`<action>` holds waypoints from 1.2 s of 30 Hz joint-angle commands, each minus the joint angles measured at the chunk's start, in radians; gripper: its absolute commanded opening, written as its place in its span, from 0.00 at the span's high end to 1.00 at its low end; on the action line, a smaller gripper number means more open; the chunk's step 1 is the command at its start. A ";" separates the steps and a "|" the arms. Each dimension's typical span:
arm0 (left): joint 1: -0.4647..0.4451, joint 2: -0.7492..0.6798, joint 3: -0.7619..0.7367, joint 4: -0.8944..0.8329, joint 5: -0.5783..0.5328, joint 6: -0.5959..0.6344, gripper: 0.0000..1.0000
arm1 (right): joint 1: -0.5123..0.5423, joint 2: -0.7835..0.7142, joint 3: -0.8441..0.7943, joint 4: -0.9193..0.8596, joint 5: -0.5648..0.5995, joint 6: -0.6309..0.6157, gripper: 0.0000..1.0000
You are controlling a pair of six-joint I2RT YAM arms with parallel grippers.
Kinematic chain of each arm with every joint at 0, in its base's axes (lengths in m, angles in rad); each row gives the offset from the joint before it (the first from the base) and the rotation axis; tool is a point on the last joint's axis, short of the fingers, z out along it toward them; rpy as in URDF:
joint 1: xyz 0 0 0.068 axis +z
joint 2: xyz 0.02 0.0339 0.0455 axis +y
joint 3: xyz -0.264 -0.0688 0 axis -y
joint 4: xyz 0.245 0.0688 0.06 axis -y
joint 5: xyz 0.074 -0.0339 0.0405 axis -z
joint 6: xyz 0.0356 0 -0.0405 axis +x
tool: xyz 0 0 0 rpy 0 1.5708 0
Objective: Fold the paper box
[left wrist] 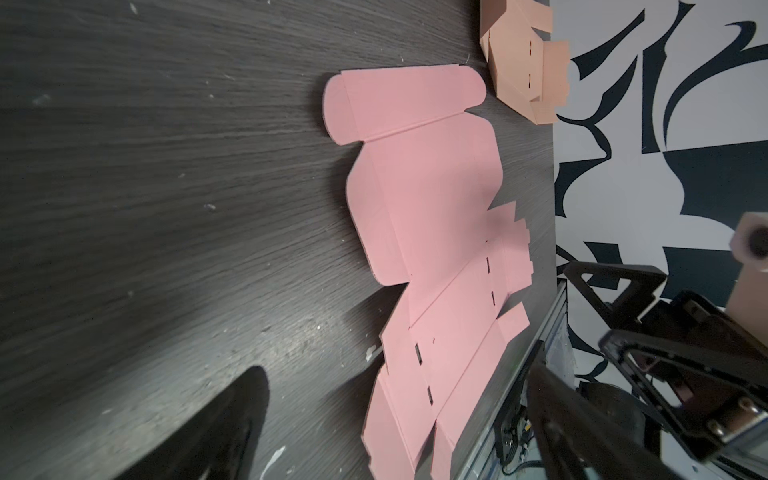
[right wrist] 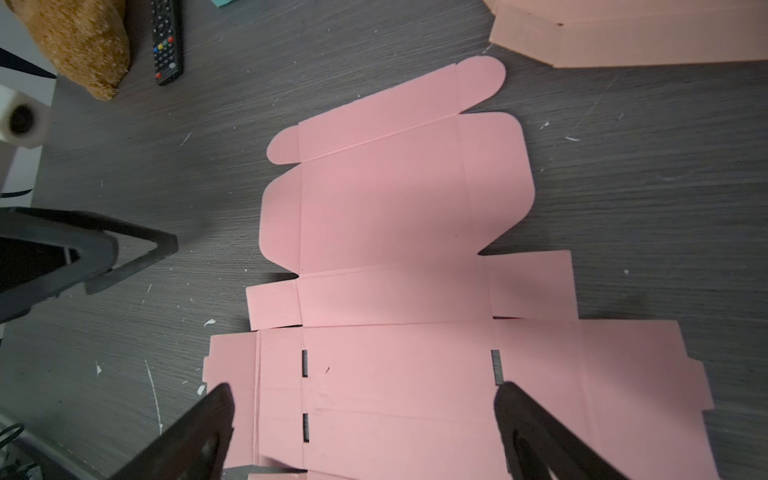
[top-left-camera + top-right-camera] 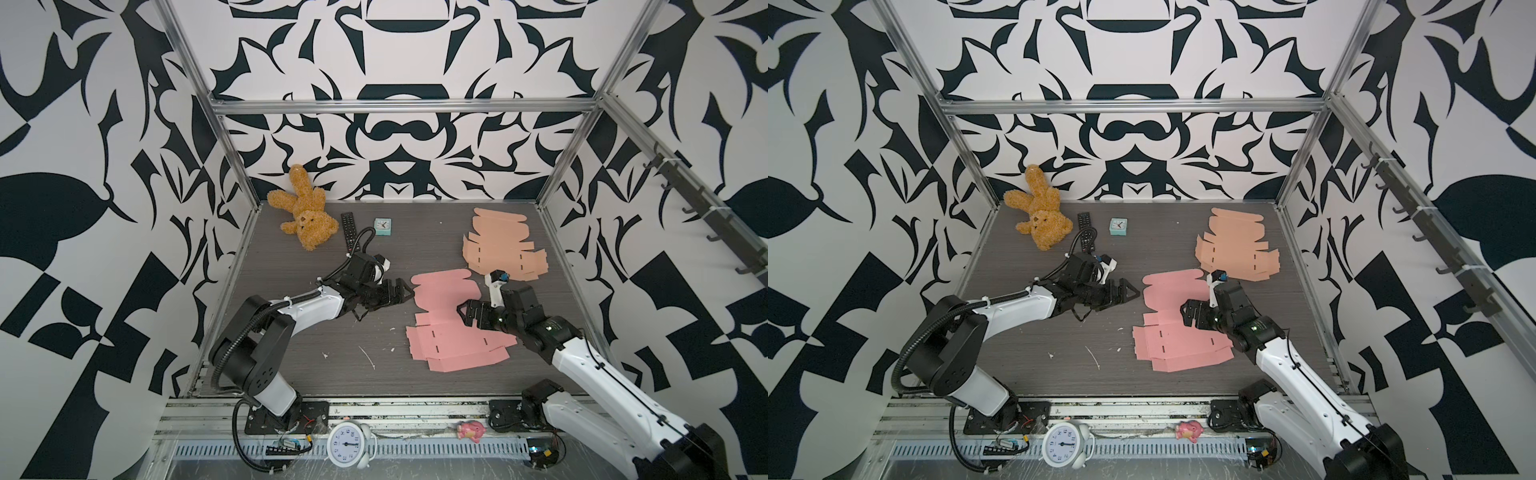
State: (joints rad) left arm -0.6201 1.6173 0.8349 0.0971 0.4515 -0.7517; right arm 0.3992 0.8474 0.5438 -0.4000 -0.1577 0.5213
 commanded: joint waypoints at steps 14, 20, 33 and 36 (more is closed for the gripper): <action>-0.033 0.231 0.054 0.272 -0.006 -0.248 0.33 | 0.108 0.027 -0.002 0.066 -0.010 0.011 0.00; -0.050 0.289 0.089 0.290 -0.013 -0.288 0.42 | 0.112 0.028 0.008 0.053 0.009 0.002 0.01; -0.053 0.360 0.077 0.423 -0.024 -0.417 0.59 | 0.111 0.002 0.022 0.014 0.038 0.000 0.00; -0.054 0.374 0.072 0.459 -0.029 -0.446 0.63 | 0.110 0.005 0.024 0.009 0.043 0.006 0.00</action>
State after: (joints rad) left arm -0.6689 1.9644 0.9173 0.4870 0.4313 -1.1370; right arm 0.5056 0.8639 0.5255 -0.3828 -0.1364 0.5247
